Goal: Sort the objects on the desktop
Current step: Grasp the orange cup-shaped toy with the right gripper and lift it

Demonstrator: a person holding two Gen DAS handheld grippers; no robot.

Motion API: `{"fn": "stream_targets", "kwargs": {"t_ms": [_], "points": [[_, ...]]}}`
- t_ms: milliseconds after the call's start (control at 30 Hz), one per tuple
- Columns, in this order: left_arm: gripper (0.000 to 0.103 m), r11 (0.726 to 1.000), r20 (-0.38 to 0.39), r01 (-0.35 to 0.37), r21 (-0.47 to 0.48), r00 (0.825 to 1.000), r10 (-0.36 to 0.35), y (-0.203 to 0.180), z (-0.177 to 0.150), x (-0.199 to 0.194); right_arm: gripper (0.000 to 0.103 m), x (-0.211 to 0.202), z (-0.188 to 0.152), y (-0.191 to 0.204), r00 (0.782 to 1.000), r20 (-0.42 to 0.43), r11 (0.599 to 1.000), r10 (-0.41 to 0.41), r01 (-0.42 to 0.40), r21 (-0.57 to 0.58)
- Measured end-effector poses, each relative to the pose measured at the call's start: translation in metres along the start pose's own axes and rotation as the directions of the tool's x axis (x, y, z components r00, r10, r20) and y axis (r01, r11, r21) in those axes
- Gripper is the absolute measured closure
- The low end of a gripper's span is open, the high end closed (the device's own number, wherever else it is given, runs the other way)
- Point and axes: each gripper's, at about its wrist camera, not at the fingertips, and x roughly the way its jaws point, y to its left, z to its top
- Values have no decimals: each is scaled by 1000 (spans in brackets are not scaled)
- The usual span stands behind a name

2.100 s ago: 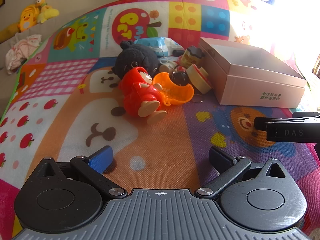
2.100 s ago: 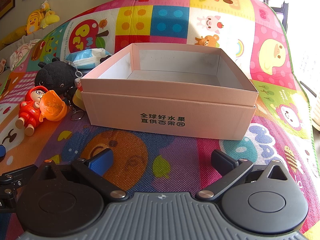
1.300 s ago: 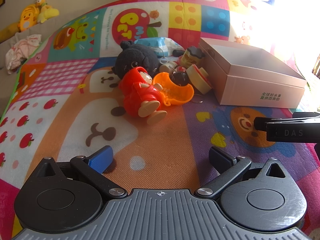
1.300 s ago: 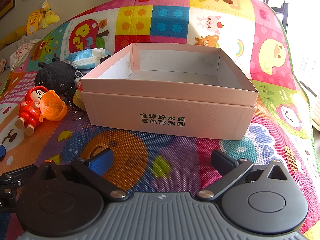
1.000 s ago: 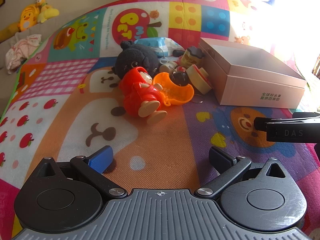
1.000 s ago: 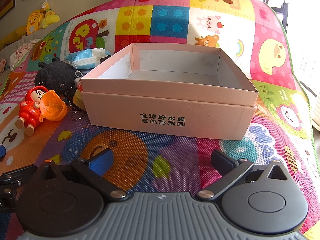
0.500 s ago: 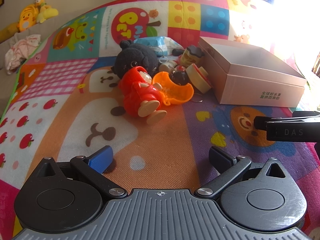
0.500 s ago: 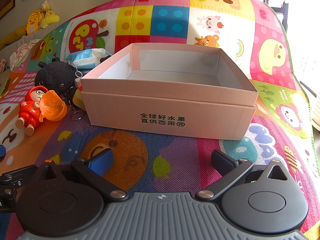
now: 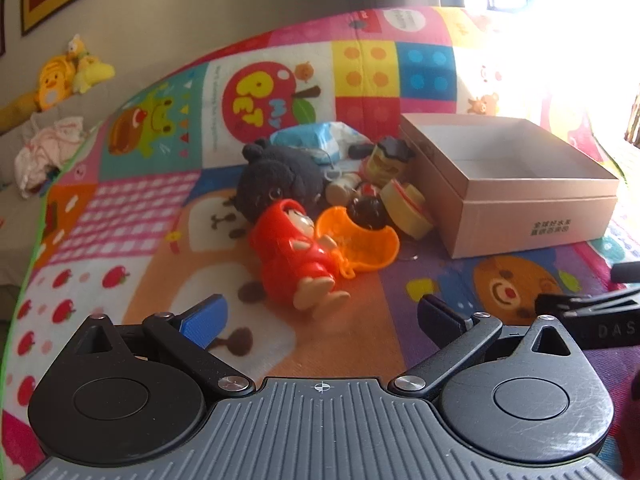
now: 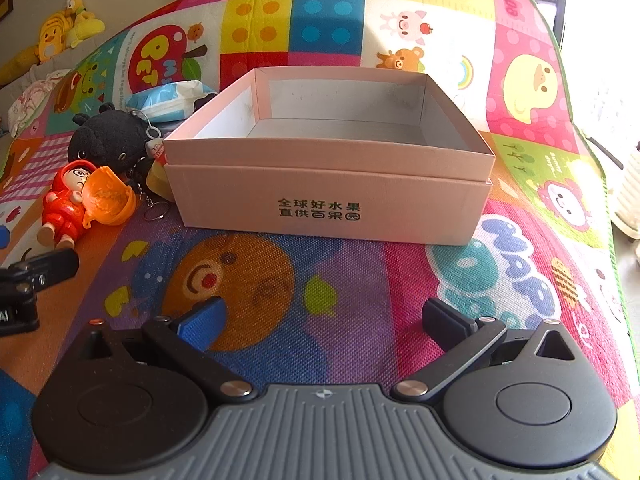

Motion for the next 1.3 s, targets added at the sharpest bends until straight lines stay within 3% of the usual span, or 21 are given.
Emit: {"fn": "stream_targets", "kwargs": {"t_ms": [133, 267, 333, 367, 433, 467, 533, 567, 733, 800, 833, 867, 1000, 1133, 1300], "points": [[0, 997, 6, -82, 7, 997, 82, 12, 7, 10, 0, -7, -5, 9, 999, -32, 999, 7, -8, -44], [0, 982, 18, -184, -36, 983, 184, 35, 5, 15, 0, -8, 2, 19, 999, -44, 989, 14, -20, -144], [0, 977, 10, -201, -69, 979, 203, 46, 4, 17, 0, -11, 6, 30, 991, -62, 964, 117, -128, -233], [0, 976, 6, -197, -88, 980, 198, 54, 3, 17, 0, -13, 8, 37, 982, -72, 948, 173, -186, -260], [0, 976, 0, -180, -119, 983, 181, 65, 1, 14, 4, -20, 10, 55, 973, -31, 922, 228, -226, -313], [0, 976, 3, -172, -136, 985, 174, 69, 0, 12, 15, -23, 11, 66, 970, -4, 902, 244, -228, -367], [0, 971, 14, -138, -197, 990, 144, 81, -1, 4, 25, -24, 15, 93, 963, 39, 844, 268, -215, -491], [0, 965, 17, -116, -237, 992, 124, 89, -2, 1, 25, -23, 18, 104, 959, 53, 828, 279, -213, -518], [0, 930, 42, -27, -367, 998, 45, 114, -8, -12, 25, 5, 37, 150, 955, 115, 824, 273, -170, -541], [0, 930, 61, -10, -367, 998, 35, 116, -11, -16, 31, 19, 40, 161, 960, 145, 832, 239, -125, -540], [0, 931, 69, 0, -365, 997, 27, 116, -12, -17, 39, 24, 43, 164, 963, 141, 835, 232, -123, -536], [0, 930, 72, 15, -366, 997, 12, 117, -13, -17, 52, 32, 45, 165, 965, 115, 838, 235, -142, -527], [0, 920, 62, 77, -385, 996, -58, 115, -17, -13, 53, 29, 44, 159, 962, 103, 845, 254, -169, -507], [0, 947, 44, 63, -314, 998, -52, 99, -16, -8, 53, -8, 27, 126, 946, 91, 834, 311, -225, -503], [0, 981, 30, 61, -183, 998, -56, 73, -7, 3, 53, -39, -7, 55, 970, 57, 886, 236, -191, -423]]}}
